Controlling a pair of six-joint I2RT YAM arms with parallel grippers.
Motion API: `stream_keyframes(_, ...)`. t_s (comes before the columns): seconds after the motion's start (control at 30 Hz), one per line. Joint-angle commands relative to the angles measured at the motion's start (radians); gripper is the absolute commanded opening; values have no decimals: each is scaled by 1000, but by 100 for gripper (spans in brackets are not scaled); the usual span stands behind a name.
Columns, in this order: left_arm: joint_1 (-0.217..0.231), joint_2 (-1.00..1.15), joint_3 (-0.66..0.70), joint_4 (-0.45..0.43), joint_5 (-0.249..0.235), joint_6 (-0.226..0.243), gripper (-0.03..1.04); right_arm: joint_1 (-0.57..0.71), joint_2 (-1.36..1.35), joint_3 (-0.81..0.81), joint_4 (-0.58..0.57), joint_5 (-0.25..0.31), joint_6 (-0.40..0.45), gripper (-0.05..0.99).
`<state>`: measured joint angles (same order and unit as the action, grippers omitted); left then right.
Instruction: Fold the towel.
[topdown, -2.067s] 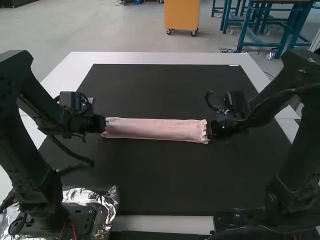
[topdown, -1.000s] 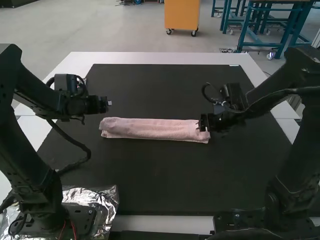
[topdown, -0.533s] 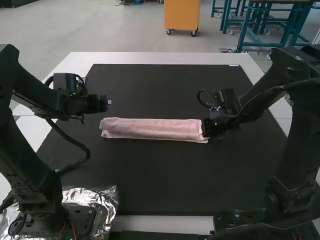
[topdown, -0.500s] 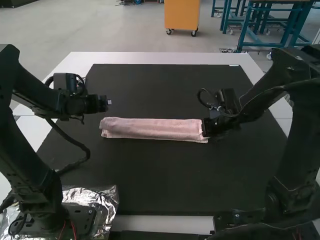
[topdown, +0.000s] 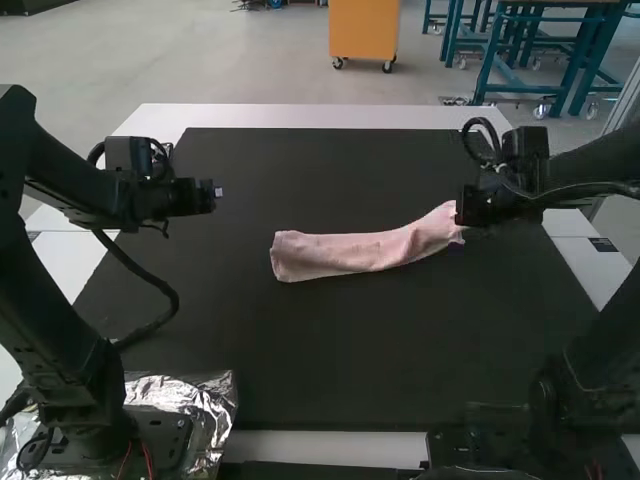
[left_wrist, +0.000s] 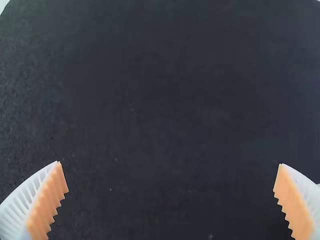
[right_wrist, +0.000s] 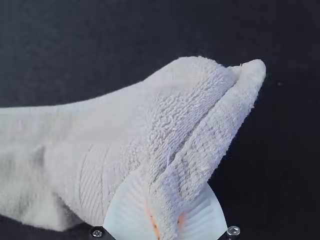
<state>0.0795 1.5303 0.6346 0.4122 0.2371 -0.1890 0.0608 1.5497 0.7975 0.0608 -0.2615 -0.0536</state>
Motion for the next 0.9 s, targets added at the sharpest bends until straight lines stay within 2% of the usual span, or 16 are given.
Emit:
stream_keyframes(0.0, 9, -24, 19, 7, 13, -3, 97, 117, 13, 31, 2, -28, 9, -3)
stream_keyframes(0.17, 9, -24, -1, 13, 13, 8, 97, 281, 56, 74, 22, -15, 67, -3)
stream_keyframes(0.3, 9, -25, -15, 28, 11, 10, 97, 375, 122, 123, 34, -5, 78, -3)
stream_keyframes(0.6, 9, -24, -42, 62, 10, 8, 97, 533, 265, 252, 43, 24, 80, -3)
stream_keyframes(0.87, 9, -24, -67, 86, 11, 8, 97, 614, 400, 358, 45, 30, 77, -3)
